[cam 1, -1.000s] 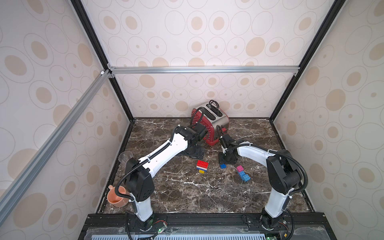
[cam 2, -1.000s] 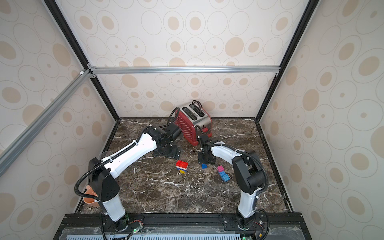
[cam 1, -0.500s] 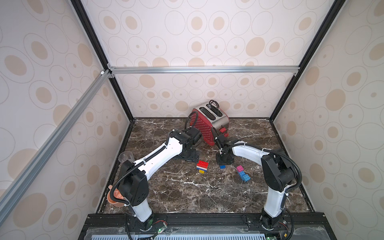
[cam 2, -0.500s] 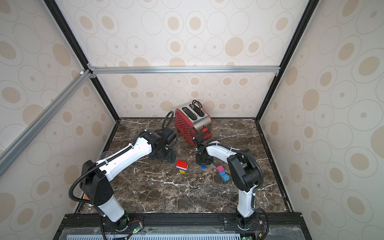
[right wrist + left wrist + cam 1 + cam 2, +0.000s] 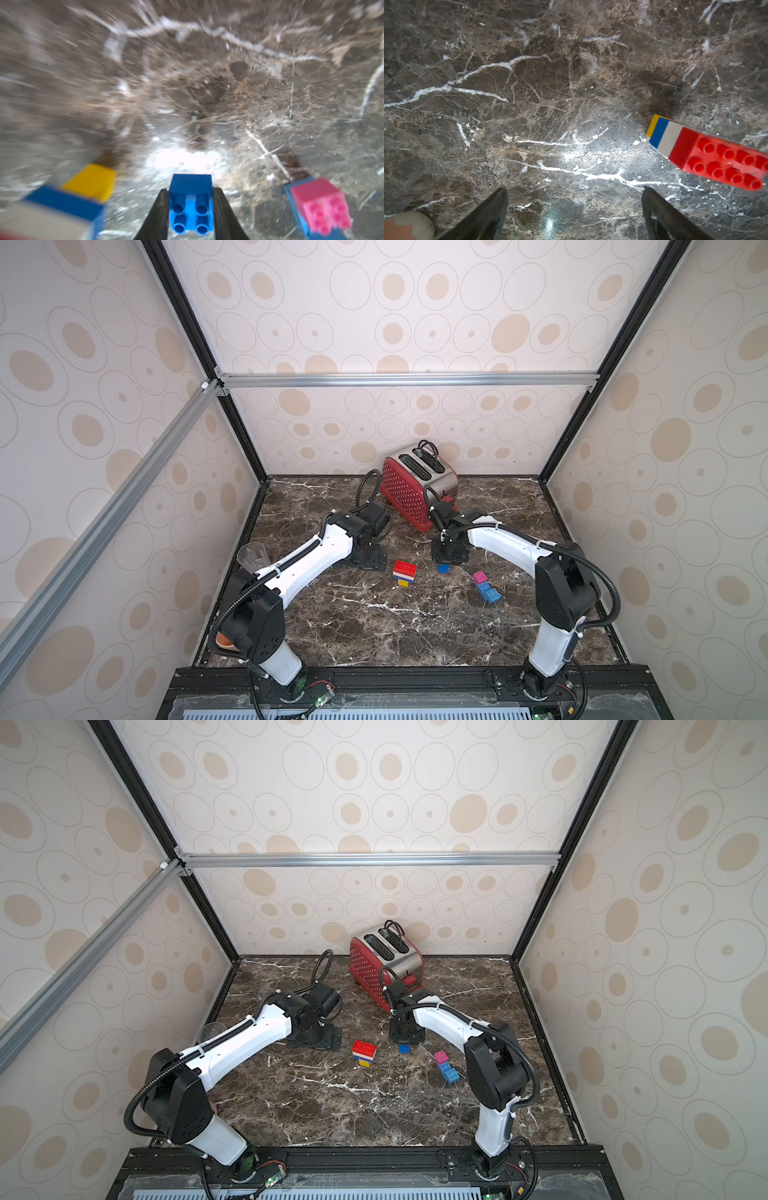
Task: Assemble a carrot with lego
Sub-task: Pick up the lego brick from the center of the board, then assemble the lego brick with the lego brick.
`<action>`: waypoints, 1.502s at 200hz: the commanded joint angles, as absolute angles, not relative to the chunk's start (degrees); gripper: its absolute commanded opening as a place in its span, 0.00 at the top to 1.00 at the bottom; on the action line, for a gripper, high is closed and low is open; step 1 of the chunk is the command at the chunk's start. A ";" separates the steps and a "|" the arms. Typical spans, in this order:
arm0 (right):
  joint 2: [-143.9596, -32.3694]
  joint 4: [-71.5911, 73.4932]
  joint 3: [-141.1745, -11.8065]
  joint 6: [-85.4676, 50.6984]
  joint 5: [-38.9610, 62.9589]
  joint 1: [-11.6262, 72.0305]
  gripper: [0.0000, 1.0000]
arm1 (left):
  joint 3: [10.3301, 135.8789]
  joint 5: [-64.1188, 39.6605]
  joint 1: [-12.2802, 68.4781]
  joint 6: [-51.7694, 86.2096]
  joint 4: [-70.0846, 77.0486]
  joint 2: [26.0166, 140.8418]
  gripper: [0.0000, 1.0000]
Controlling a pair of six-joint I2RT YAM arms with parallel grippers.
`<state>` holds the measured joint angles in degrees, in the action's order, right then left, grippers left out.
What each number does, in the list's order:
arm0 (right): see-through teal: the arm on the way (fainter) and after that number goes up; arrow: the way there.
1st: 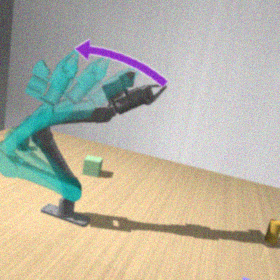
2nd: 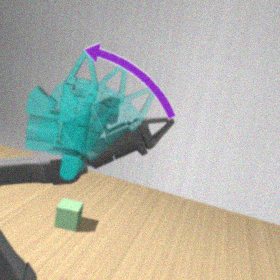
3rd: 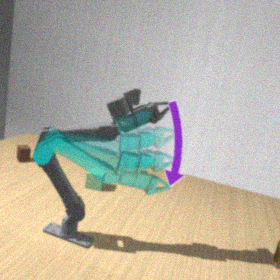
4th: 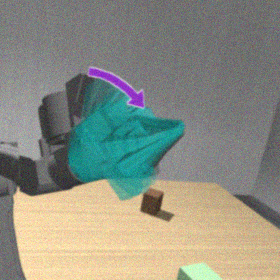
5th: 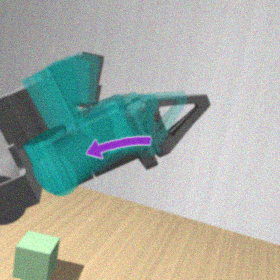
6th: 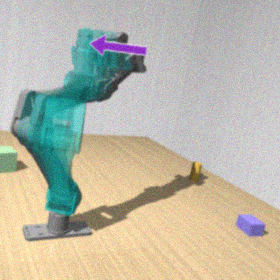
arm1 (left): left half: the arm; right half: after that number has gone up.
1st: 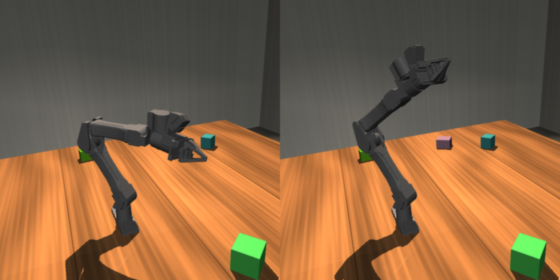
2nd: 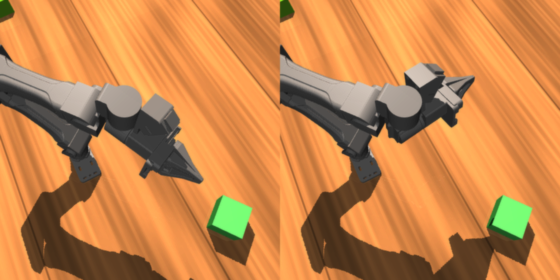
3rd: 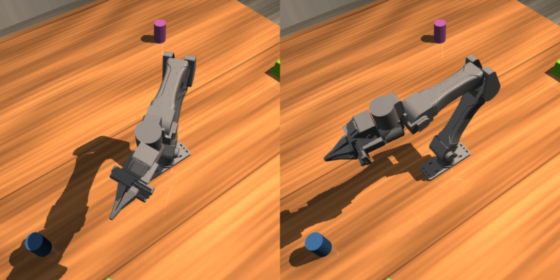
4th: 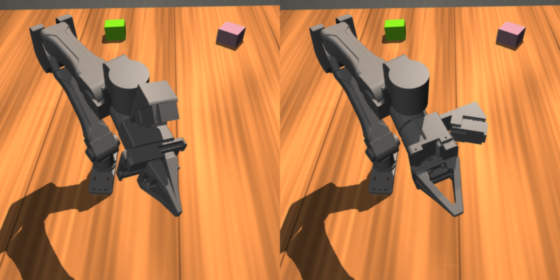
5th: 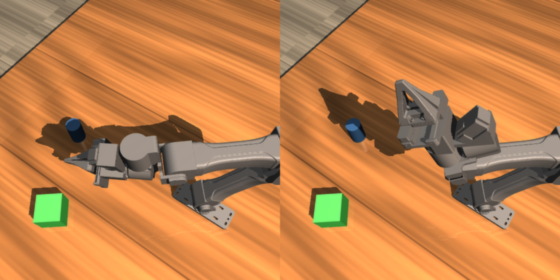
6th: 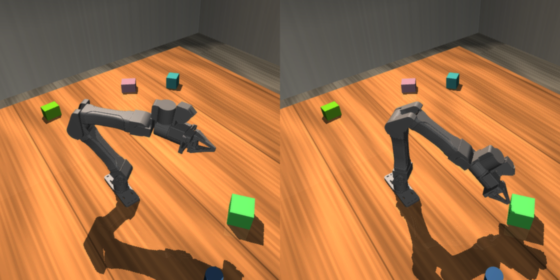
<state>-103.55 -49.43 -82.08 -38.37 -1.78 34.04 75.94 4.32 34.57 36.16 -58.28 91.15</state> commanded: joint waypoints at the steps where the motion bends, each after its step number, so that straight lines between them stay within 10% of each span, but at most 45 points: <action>1: -101.19 -55.30 -87.47 -45.70 -1.43 37.01 0.85 | 75.05 5.80 33.93 36.52 -55.87 88.87 0.01; 300: -116.28 -65.27 -105.38 -71.36 -3.69 49.51 0.92 | 66.45 2.03 27.68 32.93 -52.50 83.40 0.01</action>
